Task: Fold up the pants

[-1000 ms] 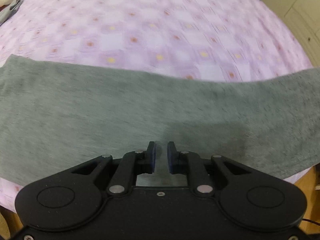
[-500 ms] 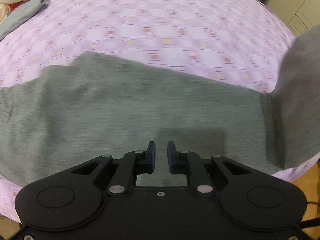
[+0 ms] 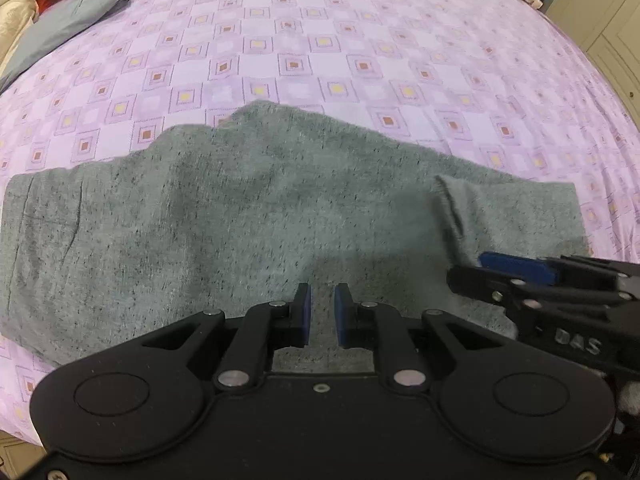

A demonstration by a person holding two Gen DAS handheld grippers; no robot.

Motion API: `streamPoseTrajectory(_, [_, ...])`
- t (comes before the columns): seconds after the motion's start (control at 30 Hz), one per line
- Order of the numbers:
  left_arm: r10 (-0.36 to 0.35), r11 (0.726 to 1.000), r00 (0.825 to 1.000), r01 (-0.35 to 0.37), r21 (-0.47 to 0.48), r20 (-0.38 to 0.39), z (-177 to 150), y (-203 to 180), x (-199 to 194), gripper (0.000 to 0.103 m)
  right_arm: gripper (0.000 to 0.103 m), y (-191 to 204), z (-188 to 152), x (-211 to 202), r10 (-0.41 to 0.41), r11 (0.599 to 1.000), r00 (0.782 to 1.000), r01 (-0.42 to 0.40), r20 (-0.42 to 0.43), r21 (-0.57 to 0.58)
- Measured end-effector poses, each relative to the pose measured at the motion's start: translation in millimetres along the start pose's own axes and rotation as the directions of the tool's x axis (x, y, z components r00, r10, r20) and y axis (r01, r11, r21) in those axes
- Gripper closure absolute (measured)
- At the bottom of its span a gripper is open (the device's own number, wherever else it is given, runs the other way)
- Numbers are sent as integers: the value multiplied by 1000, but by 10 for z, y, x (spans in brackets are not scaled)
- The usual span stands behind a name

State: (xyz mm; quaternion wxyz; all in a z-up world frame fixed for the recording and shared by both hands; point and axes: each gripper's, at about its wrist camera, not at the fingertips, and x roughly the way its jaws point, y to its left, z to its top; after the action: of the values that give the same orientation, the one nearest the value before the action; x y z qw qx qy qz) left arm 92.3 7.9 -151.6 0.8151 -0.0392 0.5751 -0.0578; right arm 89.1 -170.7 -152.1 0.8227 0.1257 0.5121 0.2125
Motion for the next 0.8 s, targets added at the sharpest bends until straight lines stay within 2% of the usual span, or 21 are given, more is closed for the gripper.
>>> streamPoseTrajectory(0.1, [-29,1000,1000,29,-2,9,66,-82,-19,83,70,-94,-9,-247,-1,999,998,-2,61,35])
streamPoseTrajectory(0.2, [-54,998,998,54,13,18,134,-290,23,83,70,-373,31,-447,-69,992,993,58,100,110])
streamPoseTrajectory(0.3, [-62,998,998,62,-1,25,187,-489,65,83,70,-670,32,-489,-106,985,992,94,73,147])
streamPoseTrajectory(0.4, [-66,997,997,67,-24,37,223,-606,34,83,70,-867,5,-517,-97,983,994,89,47,159])
streamPoseTrajectory(0.5, [-41,998,999,42,-38,34,234,-627,27,83,70,-905,-30,-559,-63,989,997,57,41,140])
streamPoseTrajectory(0.6, [-14,997,999,16,-79,32,248,-572,76,83,70,-932,-72,-553,-70,991,997,67,23,114])
streamPoseTrajectory(0.7, [3,994,1000,-1,-105,19,256,-583,147,83,70,-1019,-132,-463,-57,992,998,60,-30,111])
streamPoseTrajectory(0.8, [1,997,1000,-2,-78,-7,215,-711,244,83,70,-1029,-285,-333,-39,995,991,49,-126,83])
